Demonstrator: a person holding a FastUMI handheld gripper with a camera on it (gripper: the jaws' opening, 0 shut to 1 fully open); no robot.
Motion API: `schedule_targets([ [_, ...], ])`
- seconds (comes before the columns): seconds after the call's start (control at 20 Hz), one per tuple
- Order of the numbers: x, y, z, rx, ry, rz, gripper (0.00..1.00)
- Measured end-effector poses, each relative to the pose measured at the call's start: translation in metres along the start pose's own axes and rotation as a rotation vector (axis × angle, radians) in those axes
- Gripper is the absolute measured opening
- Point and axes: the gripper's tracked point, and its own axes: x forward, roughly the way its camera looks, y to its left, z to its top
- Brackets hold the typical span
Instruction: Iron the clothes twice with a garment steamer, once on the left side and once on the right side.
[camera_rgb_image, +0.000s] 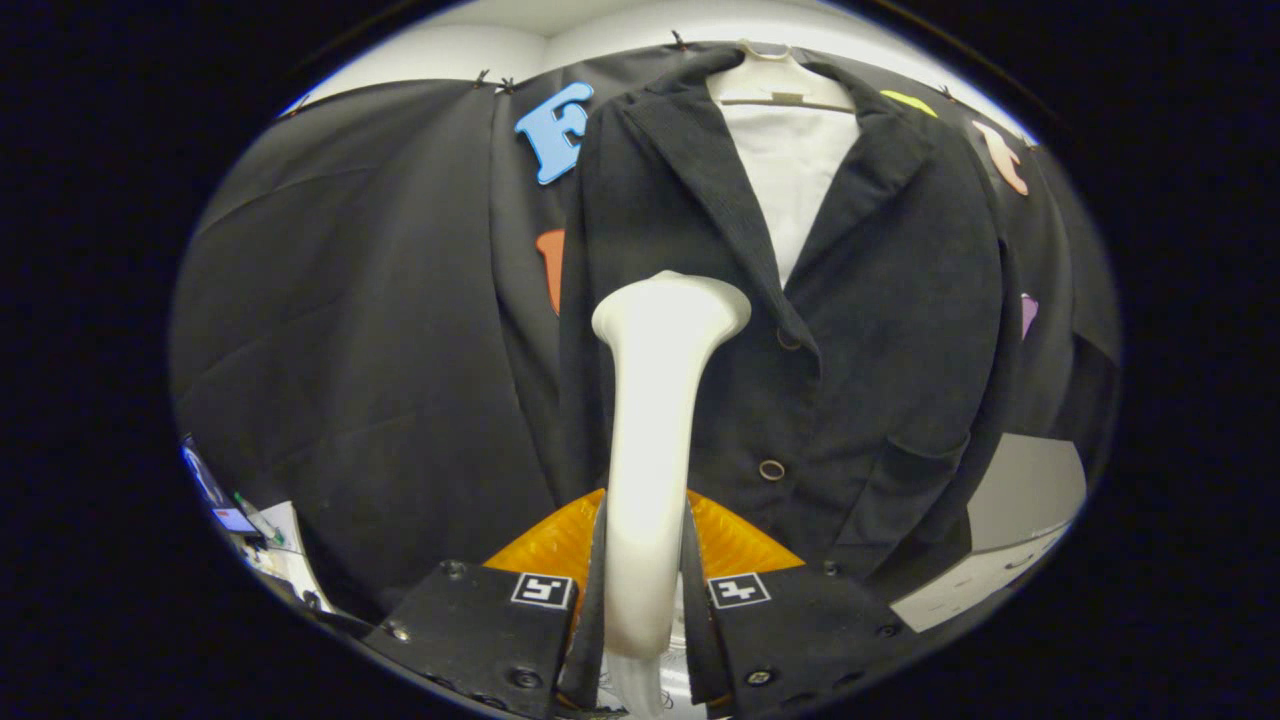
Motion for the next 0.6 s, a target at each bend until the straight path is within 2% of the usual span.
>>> schedule_targets([
  [0.6, 0.024, -0.018, -0.053, 0.029, 0.123, -0.009, 0.36],
])
